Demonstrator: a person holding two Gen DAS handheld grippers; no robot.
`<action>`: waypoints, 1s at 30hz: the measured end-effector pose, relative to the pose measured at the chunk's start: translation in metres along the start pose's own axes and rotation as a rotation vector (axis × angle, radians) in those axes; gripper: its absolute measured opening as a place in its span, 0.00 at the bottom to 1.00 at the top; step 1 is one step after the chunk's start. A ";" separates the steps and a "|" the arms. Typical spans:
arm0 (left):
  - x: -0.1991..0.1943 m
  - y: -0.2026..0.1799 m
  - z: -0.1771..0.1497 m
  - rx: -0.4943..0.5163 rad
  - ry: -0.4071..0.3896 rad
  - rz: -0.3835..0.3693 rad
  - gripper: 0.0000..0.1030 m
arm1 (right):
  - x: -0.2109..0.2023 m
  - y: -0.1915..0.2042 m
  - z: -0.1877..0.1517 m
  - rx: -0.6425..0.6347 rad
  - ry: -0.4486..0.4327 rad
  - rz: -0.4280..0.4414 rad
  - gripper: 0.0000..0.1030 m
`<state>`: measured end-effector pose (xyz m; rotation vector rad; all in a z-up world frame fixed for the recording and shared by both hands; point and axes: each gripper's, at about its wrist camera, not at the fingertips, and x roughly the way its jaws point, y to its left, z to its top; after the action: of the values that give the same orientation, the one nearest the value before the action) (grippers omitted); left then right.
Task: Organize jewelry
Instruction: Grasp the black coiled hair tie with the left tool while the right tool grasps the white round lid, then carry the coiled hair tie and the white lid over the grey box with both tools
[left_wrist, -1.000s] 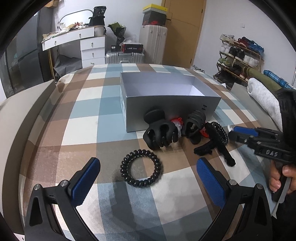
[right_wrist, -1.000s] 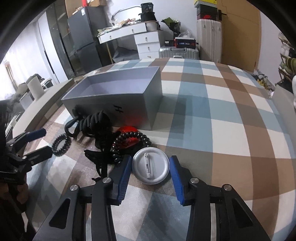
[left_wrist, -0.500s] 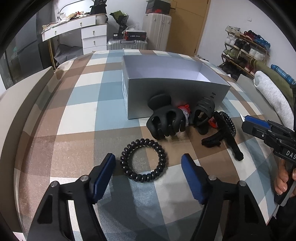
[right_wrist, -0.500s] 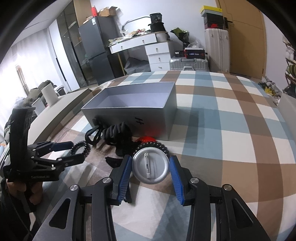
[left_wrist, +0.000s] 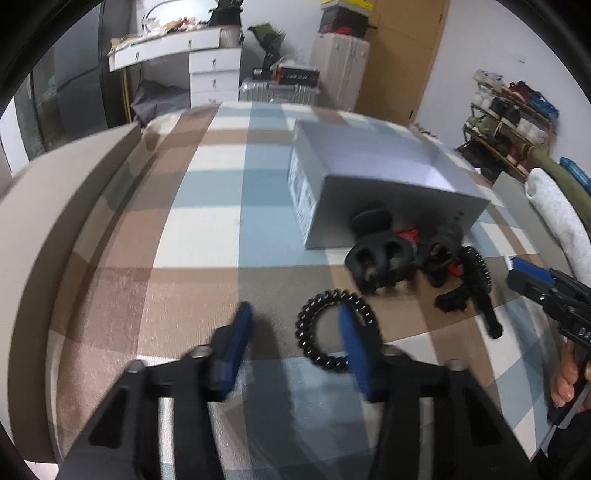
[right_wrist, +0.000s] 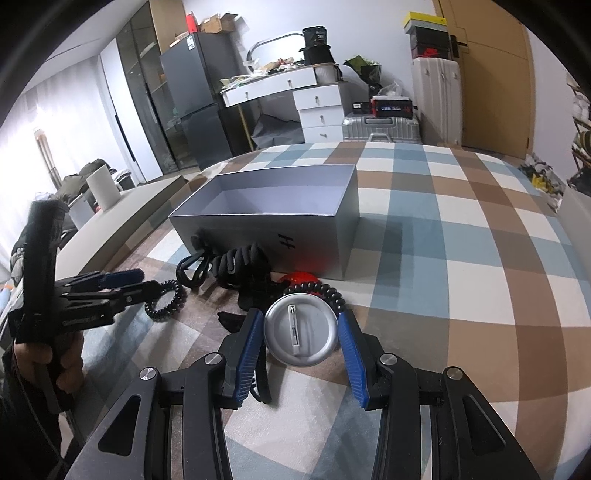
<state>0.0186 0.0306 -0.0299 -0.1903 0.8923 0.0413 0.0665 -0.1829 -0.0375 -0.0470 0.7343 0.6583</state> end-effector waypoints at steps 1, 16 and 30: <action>-0.001 -0.001 0.000 0.006 -0.010 0.009 0.28 | -0.001 0.000 0.000 0.000 -0.001 0.000 0.40; -0.011 -0.008 0.002 0.053 -0.046 -0.041 0.04 | -0.004 0.003 0.001 -0.011 -0.011 0.002 0.40; -0.025 -0.012 0.008 0.071 -0.103 -0.083 0.04 | -0.009 0.006 0.003 -0.014 -0.040 0.007 0.40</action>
<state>0.0107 0.0216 -0.0035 -0.1569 0.7814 -0.0571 0.0602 -0.1824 -0.0281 -0.0437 0.6920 0.6694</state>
